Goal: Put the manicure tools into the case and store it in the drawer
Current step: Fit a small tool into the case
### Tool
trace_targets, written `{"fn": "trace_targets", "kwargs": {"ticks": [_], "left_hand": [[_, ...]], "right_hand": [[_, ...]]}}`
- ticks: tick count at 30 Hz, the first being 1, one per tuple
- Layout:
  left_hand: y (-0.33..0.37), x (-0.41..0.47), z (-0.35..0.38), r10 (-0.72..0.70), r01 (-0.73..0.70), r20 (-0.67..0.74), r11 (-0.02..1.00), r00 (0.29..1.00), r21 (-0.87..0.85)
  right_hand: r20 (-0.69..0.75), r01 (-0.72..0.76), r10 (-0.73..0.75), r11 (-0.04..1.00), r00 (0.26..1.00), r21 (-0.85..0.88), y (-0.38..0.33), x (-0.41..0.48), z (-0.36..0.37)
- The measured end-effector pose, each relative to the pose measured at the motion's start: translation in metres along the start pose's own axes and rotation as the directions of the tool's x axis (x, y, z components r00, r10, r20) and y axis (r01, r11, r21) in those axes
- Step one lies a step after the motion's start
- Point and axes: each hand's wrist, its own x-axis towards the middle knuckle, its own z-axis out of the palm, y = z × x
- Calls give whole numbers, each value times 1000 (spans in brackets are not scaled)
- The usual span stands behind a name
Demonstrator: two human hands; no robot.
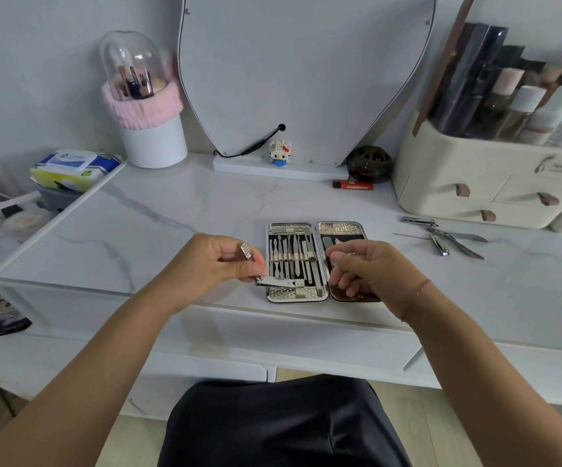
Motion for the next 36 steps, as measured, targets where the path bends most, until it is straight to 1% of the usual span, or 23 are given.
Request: {"fn": "trace_targets", "kwargs": {"ticks": [3,7,10,13,15,18,23,27,31,36], "left_hand": [[-4,-1,1,-21,21,6,999,1000,-44],[-5,1,10,-16,15,-20,999,1000,-44],[-6,4,15,13,-9,-78,999,997,41],[-5,7,17,50,-35,-102,989,993,142],[-1,8,18,75,-54,-91,976,993,211],[7,11,18,91,-76,-38,953,995,294],[12,13,25,78,-90,47,934,996,345],[4,13,30,106,-108,22,940,994,325],[5,13,37,114,-112,16,925,993,363],[4,16,42,82,-68,-12,898,997,435]], "right_hand": [[0,-3,3,1000,1000,3,0,0,1],[-5,-2,2,1000,1000,-9,0,1,1],[-8,0,0,1000,1000,-19,0,1,2],[-8,3,-3,999,1000,-32,0,0,2],[-11,7,-8,999,1000,-39,1,0,3],[-14,11,-11,999,1000,-49,0,0,4],[-16,5,-6,999,1000,-50,0,1,4],[-21,5,-7,998,1000,-67,1,0,4],[-20,15,-17,994,1000,-107,1,1,5],[-10,26,-28,992,1000,-120,1,0,4]]}}
